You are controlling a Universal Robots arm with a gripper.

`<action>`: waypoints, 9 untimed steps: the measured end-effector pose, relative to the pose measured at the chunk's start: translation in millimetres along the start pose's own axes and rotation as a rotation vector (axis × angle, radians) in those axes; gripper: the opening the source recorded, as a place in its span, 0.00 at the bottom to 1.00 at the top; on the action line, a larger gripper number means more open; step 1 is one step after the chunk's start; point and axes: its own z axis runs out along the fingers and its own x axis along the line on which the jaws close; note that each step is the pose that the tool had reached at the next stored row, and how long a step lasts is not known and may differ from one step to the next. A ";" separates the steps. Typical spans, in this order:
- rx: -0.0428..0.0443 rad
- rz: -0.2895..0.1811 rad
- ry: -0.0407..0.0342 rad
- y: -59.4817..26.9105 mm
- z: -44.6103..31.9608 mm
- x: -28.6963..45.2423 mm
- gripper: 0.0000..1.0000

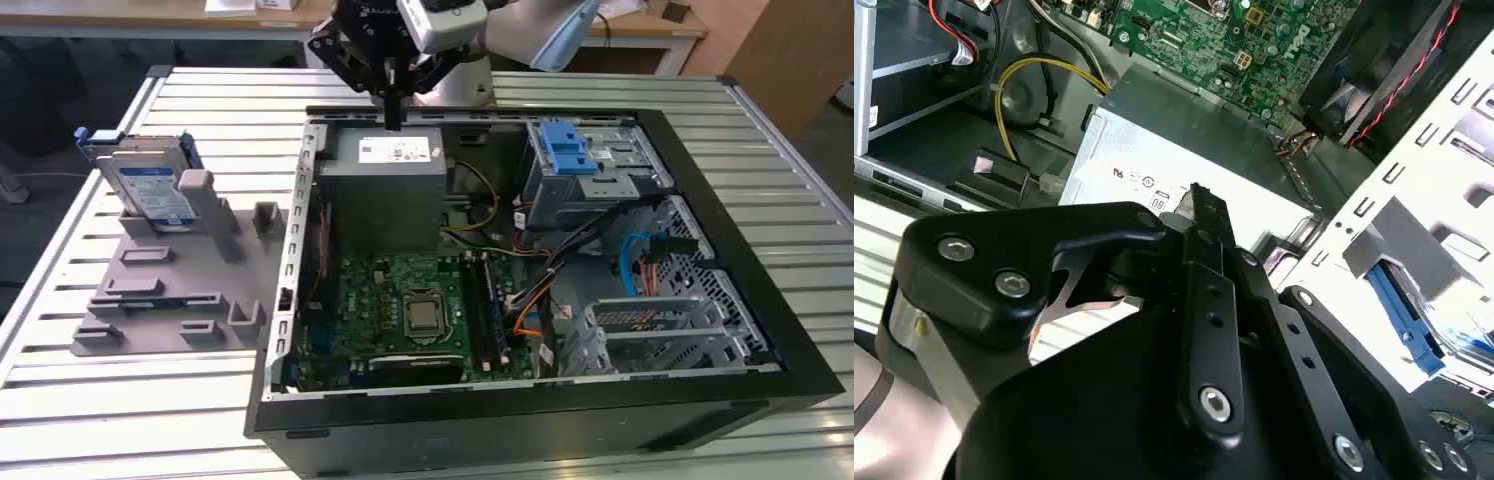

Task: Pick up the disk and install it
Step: 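Reach for the disk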

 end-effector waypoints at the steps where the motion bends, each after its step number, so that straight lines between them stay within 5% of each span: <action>1: 0.0000 0.000 0.0000 0.0 0.0 0.0 0.11; 9: 0.0000 0.000 0.0000 -0.1 0.0 1.5 0.11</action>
